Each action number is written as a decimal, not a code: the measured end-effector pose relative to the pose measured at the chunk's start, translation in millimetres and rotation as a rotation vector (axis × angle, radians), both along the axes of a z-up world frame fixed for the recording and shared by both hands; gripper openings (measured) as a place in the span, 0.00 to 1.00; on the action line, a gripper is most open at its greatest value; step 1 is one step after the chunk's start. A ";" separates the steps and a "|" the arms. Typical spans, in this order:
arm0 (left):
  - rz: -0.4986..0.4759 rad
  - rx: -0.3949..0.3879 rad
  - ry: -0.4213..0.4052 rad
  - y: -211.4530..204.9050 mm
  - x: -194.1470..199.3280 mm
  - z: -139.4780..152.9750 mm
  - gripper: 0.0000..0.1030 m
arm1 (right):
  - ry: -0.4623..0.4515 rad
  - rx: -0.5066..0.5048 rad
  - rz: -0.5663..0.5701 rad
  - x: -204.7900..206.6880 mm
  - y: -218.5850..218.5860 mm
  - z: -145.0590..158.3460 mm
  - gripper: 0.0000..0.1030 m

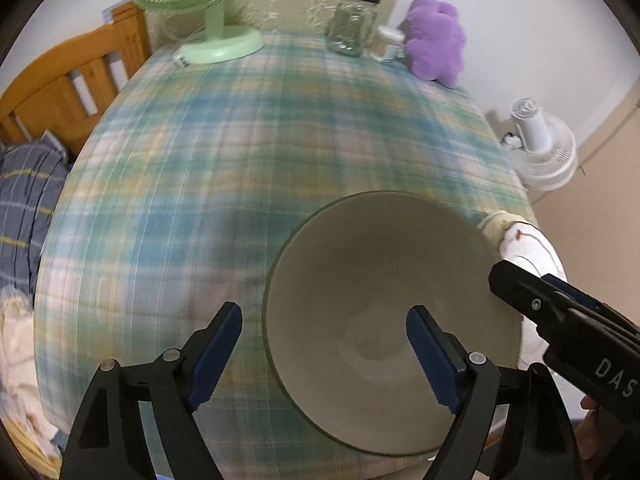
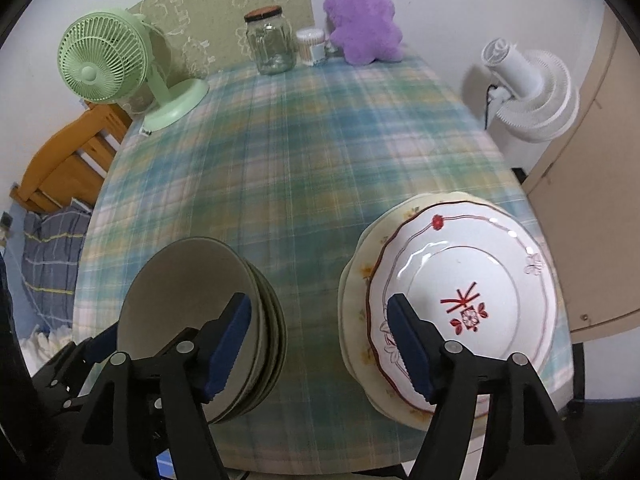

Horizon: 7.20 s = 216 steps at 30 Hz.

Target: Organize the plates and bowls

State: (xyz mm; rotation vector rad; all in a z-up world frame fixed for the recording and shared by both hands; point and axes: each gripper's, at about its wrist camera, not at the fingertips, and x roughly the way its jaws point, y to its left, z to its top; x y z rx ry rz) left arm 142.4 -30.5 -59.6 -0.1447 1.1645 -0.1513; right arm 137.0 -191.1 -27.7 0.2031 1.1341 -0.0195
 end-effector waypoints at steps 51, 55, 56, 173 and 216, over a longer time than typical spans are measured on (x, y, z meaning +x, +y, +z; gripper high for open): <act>-0.170 -0.109 0.048 1.2 12.7 -24.9 0.67 | 0.143 0.108 0.110 33.2 52.3 -55.2 0.53; -0.181 -0.102 0.044 4.6 9.1 -20.6 0.67 | 0.143 0.118 0.096 30.3 53.9 -53.4 0.53; -0.183 -0.102 0.042 6.0 8.0 -19.5 0.67 | 0.142 0.118 0.094 29.6 54.6 -52.5 0.53; -0.028 0.124 -0.075 -212.1 -13.3 31.3 0.73 | 0.062 0.041 0.107 3.7 -180.2 -0.6 0.78; 0.068 0.179 -0.503 44.0 -127.7 41.3 0.89 | -0.407 -0.163 0.000 -116.9 40.0 25.0 0.82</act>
